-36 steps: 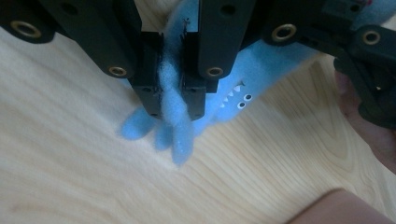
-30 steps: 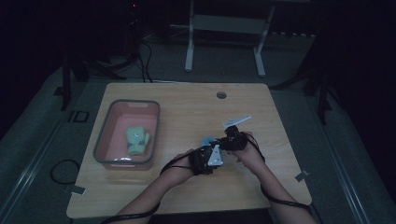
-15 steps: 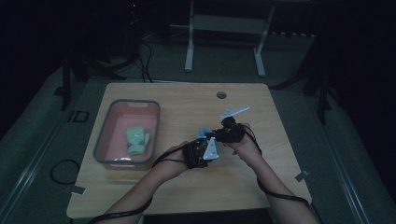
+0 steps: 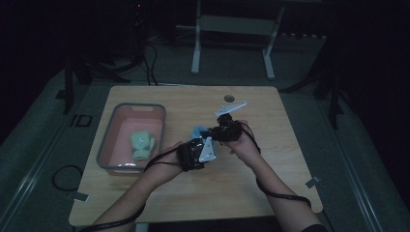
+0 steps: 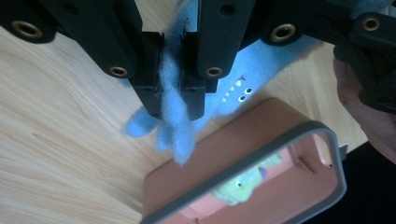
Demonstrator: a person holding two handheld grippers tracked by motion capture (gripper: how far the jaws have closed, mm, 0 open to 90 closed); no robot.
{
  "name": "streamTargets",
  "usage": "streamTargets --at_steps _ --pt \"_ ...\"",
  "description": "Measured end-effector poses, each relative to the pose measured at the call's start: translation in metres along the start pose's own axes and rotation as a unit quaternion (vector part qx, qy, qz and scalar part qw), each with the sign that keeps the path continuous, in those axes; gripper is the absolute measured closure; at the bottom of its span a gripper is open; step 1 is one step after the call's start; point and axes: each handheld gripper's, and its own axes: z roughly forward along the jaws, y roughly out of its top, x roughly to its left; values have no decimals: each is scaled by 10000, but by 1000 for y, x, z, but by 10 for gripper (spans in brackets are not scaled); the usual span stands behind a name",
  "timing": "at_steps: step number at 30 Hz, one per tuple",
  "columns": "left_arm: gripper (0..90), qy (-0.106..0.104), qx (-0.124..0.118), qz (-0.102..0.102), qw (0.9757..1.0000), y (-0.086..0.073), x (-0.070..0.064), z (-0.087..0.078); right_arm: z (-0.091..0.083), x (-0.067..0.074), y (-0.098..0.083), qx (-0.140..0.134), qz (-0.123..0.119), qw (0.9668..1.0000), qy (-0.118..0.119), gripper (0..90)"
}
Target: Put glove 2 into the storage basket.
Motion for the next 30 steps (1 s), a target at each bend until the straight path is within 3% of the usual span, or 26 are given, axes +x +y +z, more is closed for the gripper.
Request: streamTargets --at_steps 30 --pt "748 295 241 -318 9988 -56 17 -55 54 46 56 60 -424 9981 450 824"
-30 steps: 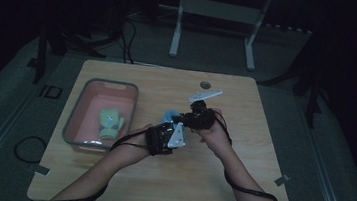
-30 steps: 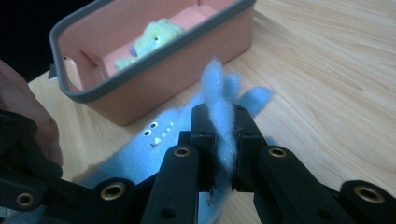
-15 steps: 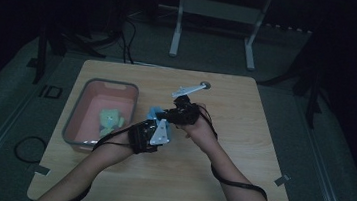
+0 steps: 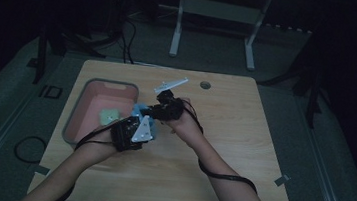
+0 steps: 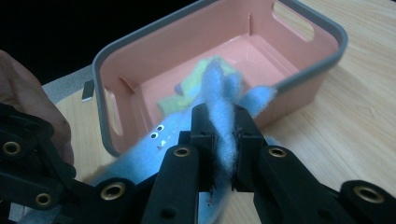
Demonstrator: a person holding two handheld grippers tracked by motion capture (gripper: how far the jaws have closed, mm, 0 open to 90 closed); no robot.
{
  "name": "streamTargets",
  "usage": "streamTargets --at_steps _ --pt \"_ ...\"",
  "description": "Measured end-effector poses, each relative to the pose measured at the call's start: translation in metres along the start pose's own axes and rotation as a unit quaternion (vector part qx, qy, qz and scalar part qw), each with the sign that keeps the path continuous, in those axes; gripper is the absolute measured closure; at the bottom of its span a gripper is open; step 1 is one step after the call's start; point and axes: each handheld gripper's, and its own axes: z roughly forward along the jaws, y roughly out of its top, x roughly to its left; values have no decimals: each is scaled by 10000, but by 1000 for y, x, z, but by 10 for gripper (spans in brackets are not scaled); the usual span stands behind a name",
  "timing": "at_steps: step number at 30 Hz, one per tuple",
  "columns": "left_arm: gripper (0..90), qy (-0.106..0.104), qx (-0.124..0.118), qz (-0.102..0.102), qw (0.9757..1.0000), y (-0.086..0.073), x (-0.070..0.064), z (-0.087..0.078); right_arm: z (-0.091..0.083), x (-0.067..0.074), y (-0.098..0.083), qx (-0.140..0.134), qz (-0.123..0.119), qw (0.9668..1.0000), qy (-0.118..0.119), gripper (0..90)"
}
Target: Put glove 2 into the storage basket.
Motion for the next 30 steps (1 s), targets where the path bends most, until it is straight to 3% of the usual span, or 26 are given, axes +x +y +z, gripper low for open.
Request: streamTargets --at_steps 11,17,25,30 --pt "748 156 197 -102 9996 -27 10 -22 32 18 27 77 -229 9995 180 824" --pt "748 192 355 -166 9990 -44 15 -30 53 25 36 89 -199 9992 333 824" --pt "748 271 485 -308 9980 -67 27 -35 80 30 53 204 -286 9986 399 825" --pt "747 229 551 -397 9974 -79 37 -28 99 27 59 210 -245 9987 398 824"
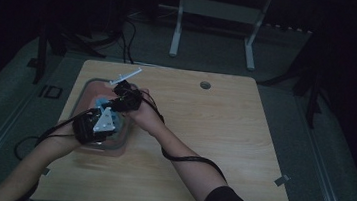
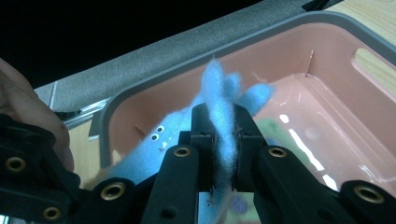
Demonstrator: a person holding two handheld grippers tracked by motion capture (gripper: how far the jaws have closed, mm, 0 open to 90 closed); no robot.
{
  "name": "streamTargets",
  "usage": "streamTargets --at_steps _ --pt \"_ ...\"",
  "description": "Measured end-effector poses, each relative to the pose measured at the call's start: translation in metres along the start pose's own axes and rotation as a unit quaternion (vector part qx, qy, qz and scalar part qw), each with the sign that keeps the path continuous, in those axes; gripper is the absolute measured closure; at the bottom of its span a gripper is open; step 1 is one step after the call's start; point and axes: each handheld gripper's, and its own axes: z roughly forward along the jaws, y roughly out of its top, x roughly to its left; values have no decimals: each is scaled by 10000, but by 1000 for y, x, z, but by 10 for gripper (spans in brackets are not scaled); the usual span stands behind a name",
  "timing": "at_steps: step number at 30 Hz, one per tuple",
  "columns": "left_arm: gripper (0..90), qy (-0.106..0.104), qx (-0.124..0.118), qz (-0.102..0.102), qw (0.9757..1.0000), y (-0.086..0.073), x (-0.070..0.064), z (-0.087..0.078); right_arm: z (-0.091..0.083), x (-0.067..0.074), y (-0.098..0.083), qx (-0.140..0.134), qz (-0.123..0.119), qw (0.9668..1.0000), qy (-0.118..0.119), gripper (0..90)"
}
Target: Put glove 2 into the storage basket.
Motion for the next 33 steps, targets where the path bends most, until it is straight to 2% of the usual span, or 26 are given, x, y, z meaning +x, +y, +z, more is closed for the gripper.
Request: streamTargets --at_steps 7,12,18,20,23,25,27,28,33 --pt "746 -119 46 -143 9998 -12 7 21 19 -16 -8 26 212 9998 -10 824" --pt "745 -289 300 -167 9990 -17 13 40 31 -26 -15 199 319 9992 -129 824" --pt "714 -489 385 -260 9977 -20 19 56 39 -36 -20 369 476 9980 -202 784" --pt "658 -558 483 -315 9968 -19 20 59 38 -37 -21 369 532 9978 -168 724" --pt "587 -543 464 -355 9968 -18 19 59 32 -38 -21 380 432 9981 -233 644" --pt "577 -533 362 -430 9970 -18 20 57 28 -38 -21 351 405 9982 -272 611" --pt "569 -486 261 -544 9970 -19 20 53 23 -38 -20 314 391 9983 -304 594" --pt "547 -496 256 -592 9967 -19 20 51 19 -39 -20 279 402 9984 -288 550" --pt "443 -302 258 -770 9962 -21 20 44 5 -36 -20 138 323 9988 -334 462"
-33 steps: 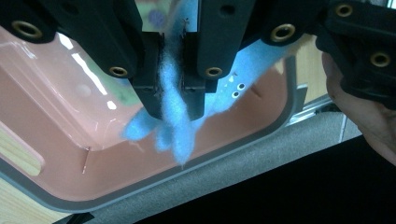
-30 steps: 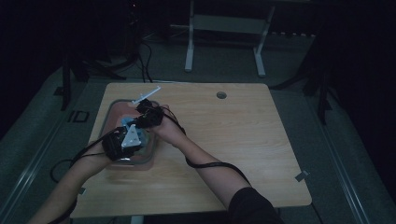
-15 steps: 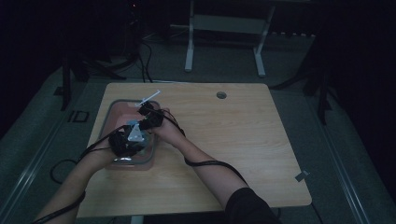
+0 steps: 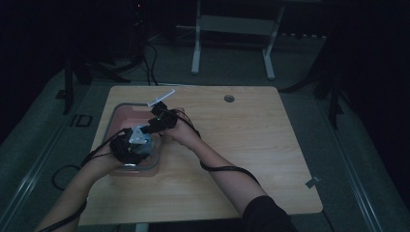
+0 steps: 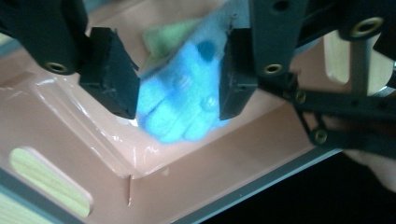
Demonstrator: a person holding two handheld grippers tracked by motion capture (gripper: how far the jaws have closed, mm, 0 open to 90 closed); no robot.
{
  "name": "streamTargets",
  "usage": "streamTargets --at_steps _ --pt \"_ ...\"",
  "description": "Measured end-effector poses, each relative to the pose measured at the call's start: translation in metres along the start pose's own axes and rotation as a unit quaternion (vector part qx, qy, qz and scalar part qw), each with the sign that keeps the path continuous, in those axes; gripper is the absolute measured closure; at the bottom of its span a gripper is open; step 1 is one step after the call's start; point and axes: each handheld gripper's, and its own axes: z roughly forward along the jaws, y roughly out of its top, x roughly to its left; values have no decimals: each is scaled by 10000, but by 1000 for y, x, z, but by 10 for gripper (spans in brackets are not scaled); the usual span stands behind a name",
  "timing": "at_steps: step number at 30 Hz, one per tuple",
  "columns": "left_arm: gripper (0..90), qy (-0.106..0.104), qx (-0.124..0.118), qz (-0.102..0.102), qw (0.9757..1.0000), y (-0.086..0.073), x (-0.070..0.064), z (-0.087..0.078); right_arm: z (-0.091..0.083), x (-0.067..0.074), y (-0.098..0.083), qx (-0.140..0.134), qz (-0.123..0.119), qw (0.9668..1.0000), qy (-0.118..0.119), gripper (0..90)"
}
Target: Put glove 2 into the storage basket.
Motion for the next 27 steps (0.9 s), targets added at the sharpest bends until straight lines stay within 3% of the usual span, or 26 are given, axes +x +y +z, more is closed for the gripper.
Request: streamTargets --at_steps 1,2,4,7,9,11,13,18,22,27 --pt "427 0 0 0 10000 0 0 0 0 0 0 0 0 10000 0 462" --pt "427 49 -152 -71 9998 0 -1 -5 -3 0 0 -15 -25 10000 -12 443" --pt "379 46 -247 -185 9995 0 0 -8 -17 1 -2 -135 -25 9999 -34 366" --pt "284 108 -252 -235 9993 2 -2 -10 -25 1 -4 -216 -6 9997 66 300" --pt "243 173 -355 -348 9986 3 -3 -14 -35 3 -8 -267 -133 9994 184 240" --pt "166 81 -380 -537 9978 6 -4 -17 -41 5 -11 -342 -215 9989 218 203" --pt "143 -13 -516 -605 9968 9 -7 -21 -49 7 -14 -450 -317 9982 221 185" --pt "126 -173 -738 -530 9957 20 -20 -27 -62 9 -29 -511 -409 9976 219 170" --pt "126 -410 -899 -505 9938 29 -33 -27 -69 11 -42 -419 -607 9972 122 171" --pt "126 -535 -1083 -403 9919 38 -47 -24 -73 11 -56 -351 -643 9972 132 176"
